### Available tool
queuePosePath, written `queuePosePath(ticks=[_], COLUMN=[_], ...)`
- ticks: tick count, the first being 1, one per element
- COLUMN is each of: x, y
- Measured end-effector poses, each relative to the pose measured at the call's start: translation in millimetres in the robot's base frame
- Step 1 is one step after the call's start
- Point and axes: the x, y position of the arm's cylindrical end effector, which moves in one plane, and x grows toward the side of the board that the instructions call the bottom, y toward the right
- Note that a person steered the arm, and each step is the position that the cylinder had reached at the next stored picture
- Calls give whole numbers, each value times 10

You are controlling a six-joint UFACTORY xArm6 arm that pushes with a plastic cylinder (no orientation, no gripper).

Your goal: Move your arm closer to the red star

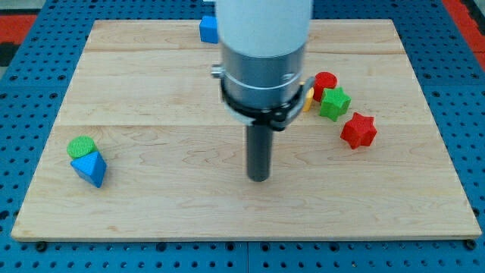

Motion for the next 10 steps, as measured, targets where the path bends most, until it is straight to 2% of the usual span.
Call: queuePosePath(ticks=[2,4,5,8,9,10], x=[-205,-537,-522,-503,-817,-757], y=[1795,1736,1933,1917,1937,1965])
